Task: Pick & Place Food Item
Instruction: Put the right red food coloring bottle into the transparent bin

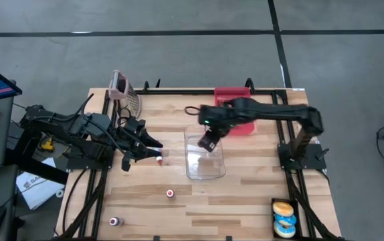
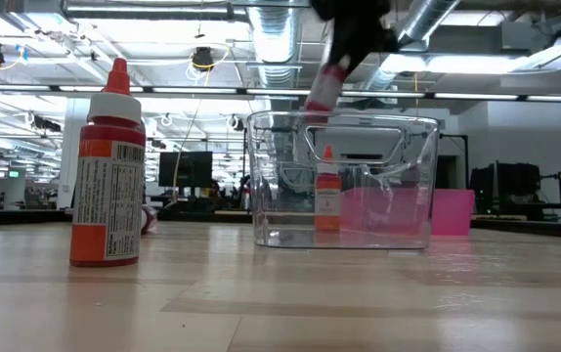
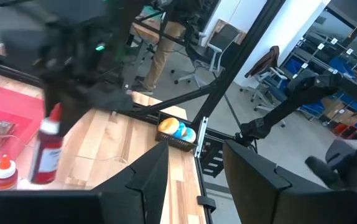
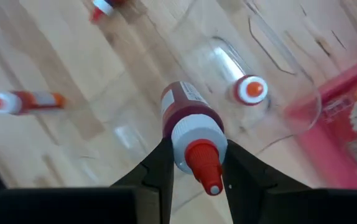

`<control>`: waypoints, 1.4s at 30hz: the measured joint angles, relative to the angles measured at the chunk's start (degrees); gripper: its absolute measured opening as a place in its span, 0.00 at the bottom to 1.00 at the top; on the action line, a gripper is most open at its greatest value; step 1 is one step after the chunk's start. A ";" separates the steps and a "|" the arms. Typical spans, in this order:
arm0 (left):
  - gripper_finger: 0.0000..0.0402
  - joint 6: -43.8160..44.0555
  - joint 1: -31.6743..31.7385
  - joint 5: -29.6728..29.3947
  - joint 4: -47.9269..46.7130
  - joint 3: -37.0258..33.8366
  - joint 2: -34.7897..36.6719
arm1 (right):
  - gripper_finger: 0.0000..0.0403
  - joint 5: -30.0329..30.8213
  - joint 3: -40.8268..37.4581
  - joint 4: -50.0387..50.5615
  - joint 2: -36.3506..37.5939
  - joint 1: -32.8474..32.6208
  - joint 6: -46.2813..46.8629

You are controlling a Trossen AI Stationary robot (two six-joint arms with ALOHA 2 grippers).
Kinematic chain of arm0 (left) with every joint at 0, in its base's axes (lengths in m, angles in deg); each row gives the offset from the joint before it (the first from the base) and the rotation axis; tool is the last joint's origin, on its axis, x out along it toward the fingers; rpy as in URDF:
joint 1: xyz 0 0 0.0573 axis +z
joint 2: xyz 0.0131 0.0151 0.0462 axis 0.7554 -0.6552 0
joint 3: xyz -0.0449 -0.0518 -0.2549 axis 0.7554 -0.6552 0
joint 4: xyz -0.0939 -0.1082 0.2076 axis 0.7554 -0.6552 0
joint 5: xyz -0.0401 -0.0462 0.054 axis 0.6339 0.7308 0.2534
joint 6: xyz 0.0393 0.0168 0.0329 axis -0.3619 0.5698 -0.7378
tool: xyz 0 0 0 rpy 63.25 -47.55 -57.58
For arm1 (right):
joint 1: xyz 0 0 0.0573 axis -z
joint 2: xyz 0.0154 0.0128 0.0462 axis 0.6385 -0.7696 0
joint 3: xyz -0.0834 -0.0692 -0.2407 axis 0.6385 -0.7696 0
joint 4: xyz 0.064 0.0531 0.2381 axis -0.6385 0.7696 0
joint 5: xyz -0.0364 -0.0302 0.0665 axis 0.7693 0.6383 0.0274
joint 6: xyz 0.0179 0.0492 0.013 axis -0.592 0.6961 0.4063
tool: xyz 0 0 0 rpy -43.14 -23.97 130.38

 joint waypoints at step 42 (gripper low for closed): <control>0.37 2.46 -2.80 -0.65 0.22 -3.50 -0.02 | 0.24 4.54 1.84 7.71 -14.68 -11.36 -0.32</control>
